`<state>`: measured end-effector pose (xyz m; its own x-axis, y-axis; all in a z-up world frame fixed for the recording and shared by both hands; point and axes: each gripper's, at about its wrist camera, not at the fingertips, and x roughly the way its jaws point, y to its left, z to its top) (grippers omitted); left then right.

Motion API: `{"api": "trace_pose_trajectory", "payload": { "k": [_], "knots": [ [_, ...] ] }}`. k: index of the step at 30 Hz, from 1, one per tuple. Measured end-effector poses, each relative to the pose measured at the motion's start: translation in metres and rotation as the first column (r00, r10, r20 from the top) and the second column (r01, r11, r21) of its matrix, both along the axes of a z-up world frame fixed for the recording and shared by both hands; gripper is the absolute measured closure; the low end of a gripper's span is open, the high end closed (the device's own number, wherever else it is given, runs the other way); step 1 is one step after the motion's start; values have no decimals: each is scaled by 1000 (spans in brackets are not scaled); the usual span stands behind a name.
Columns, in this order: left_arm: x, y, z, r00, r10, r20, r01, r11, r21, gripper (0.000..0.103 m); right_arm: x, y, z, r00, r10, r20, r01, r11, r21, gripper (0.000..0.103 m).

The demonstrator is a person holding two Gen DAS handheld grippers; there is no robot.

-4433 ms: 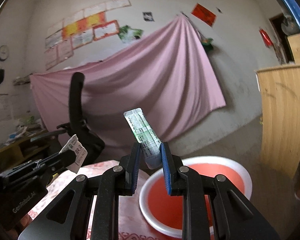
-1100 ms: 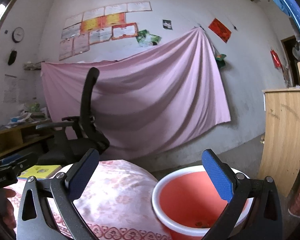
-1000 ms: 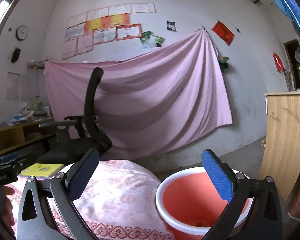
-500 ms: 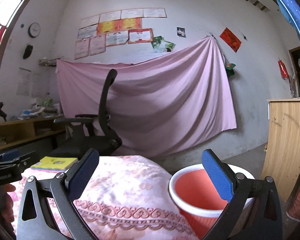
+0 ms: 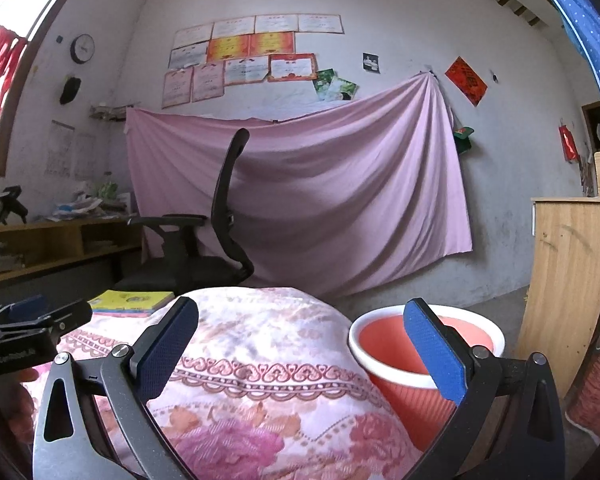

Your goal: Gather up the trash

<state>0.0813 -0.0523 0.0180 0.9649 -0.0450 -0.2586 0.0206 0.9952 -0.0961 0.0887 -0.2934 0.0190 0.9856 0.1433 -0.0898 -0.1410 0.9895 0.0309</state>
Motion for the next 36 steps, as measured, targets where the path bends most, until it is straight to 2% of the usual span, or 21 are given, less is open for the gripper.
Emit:
{"api": "trace_pose_trajectory", "payload": {
  "k": [6,11,15,36],
  "knots": [
    [-8,11,-21,999,40,-15,-40,999,9,3,-10,9,-11,1000,-8,-5,8,1000,-14,0],
    [-7,18,-31,998,51,-26,-50,999,6,3,-4,15,-21,1000,-8,-29,6,999,-42,0],
    [-6,19,-32,998,54,-24,-54,998,12,3,2,19,-27,998,-7,-58,5,999,-51,0],
    [-2,21,-35,999,40,-14,-39,999,27,3,2,17,-29,998,-14,-64,12,999,-35,0]
  ]
}}
